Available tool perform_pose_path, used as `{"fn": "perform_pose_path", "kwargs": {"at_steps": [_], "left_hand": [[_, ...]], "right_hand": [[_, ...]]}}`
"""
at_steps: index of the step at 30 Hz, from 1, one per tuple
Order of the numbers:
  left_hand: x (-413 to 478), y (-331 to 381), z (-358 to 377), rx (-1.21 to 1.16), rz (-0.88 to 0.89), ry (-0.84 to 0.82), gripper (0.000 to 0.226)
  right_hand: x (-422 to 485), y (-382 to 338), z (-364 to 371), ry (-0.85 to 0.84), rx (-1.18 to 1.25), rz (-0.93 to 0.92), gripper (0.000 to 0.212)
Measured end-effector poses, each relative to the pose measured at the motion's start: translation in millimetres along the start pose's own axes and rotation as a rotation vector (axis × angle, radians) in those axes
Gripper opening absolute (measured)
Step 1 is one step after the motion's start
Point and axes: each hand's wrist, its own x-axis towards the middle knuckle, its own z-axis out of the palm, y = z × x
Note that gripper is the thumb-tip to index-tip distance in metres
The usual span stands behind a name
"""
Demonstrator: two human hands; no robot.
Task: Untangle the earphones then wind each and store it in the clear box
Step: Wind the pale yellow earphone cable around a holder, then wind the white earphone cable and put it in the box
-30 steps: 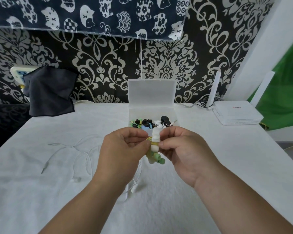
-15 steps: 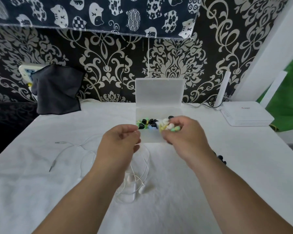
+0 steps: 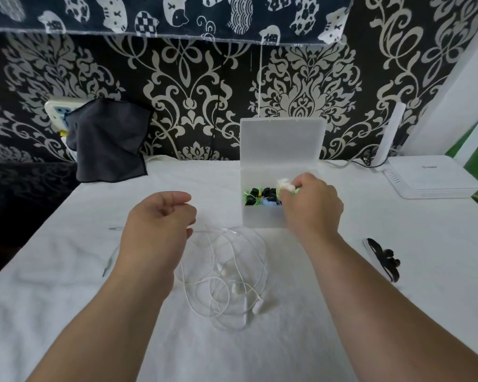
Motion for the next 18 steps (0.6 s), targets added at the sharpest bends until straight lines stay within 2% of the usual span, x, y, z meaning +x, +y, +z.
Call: {"fn": "perform_pose_path", "kwargs": {"at_steps": [3,6,9,10,11,14,15,18], "left_hand": [[3.9,-2.1,-6.7,0.092,0.035,-0.004,0.018],[5.2,-5.7,-9.0,0.317,0.093,-0.043,0.017],[2.5,-10.7,-7.7,0.626,0.130,-0.141,0.010],[1.8,-12.6,-6.6,0.696,0.133,-0.178,0.010],[0.9,-13.6,-5.0,0.745,0.130,-0.214,0.011],[-4.2,-12.5,1.4,0.817,0.118,-0.318,0.014],[-6.7,-11.6,4.1,0.824,0.135,-0.344,0.013],[-12.0,-11.3,11.5,0.805,0.182,-0.380,0.011]], "right_hand": [[0.3,-1.6,0.9,-0.163,-0.149,0.035,0.028],[-3.0,-7.1,-7.2,-0.213,-0.147,0.042,0.030],[-17.1,-21.7,-21.1,0.007,-0.037,-0.136,0.023],[-23.9,-26.3,-25.4,0.031,-0.011,-0.209,0.017],[-31.2,-29.8,-29.0,-0.046,-0.011,-0.243,0.014],[-58.0,-27.2,-24.7,-0.525,-0.178,-0.161,0.012],[-66.9,-21.8,-20.1,-0.626,-0.234,-0.138,0.013],[-80.3,-9.2,-13.6,-0.653,-0.213,-0.131,0.003]]}}
